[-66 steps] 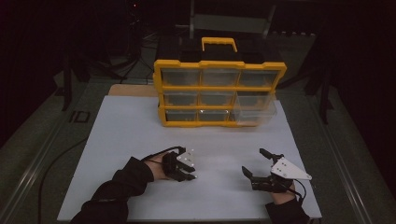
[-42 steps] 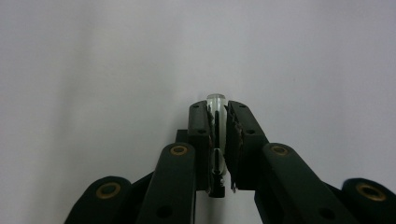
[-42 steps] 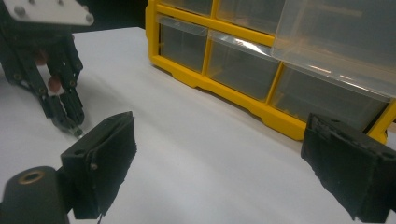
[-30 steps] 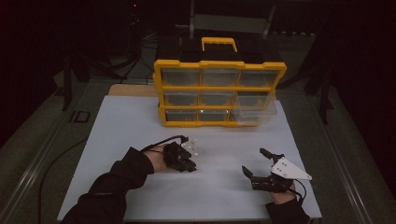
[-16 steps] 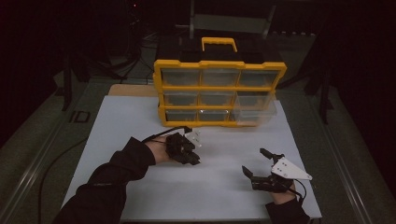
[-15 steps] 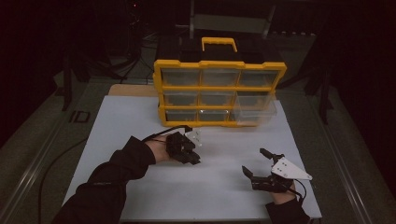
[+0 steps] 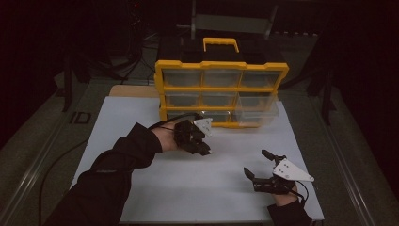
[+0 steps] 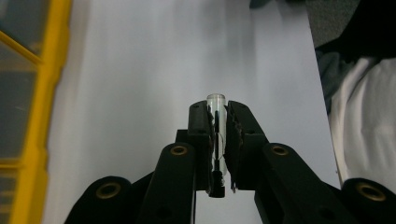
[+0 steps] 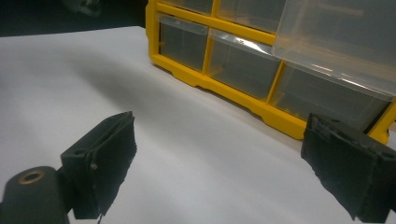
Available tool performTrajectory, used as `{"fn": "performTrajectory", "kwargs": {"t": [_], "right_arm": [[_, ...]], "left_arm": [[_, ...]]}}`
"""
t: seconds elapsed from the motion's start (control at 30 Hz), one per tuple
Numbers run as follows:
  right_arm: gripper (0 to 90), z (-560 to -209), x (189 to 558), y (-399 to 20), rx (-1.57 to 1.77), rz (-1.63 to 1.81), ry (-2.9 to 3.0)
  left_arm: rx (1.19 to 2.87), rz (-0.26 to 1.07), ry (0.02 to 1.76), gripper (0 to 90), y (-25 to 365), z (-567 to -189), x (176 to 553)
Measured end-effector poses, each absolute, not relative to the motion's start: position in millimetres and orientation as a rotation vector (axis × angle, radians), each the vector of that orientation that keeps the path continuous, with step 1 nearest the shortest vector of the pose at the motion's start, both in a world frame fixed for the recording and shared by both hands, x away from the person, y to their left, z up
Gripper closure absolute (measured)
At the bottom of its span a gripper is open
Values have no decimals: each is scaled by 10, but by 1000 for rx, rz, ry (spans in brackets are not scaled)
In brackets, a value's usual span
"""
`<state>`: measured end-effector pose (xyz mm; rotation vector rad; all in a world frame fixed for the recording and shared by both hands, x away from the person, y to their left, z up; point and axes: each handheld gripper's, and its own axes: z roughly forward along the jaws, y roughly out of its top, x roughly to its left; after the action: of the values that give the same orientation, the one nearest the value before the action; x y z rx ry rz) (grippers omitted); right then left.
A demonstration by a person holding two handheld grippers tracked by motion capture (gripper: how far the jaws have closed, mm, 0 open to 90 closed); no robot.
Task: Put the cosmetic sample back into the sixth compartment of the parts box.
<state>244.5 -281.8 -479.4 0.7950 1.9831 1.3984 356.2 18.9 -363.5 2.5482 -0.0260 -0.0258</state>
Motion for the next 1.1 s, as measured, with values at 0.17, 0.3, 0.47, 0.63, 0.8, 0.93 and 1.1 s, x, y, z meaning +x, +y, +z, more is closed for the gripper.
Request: {"fn": "performTrajectory", "kwargs": {"t": [0.17, 0.3, 0.47, 0.63, 0.8, 0.93, 1.1], "right_arm": [[102, -4790, 2443, -2827, 795, 1400, 1981], [102, -4792, 2447, -2828, 797, 1401, 1980], [101, -4793, 2445, -2815, 796, 1399, 1981], [102, -4795, 2449, -2809, 792, 1394, 1982], [101, -4791, 2441, -2807, 781, 1416, 1986], [101, -4800, 2440, -2791, 771, 1396, 1993], [101, -4797, 2438, -2795, 769, 1393, 1990]], "left_arm": [[2514, -13, -20, 820, 162, -3469, 3650], [2490, 1, -16, 820, 132, -3353, 3713], [2439, 19, -14, 820, 107, -3204, 3785], [2417, 37, -17, 820, 45, -3079, 3862], [2398, 53, -20, 820, -41, -2969, 3949], [2383, 67, -26, 820, -126, -2888, 4009], [2362, 87, -29, 820, -230, -2791, 4090]]}}
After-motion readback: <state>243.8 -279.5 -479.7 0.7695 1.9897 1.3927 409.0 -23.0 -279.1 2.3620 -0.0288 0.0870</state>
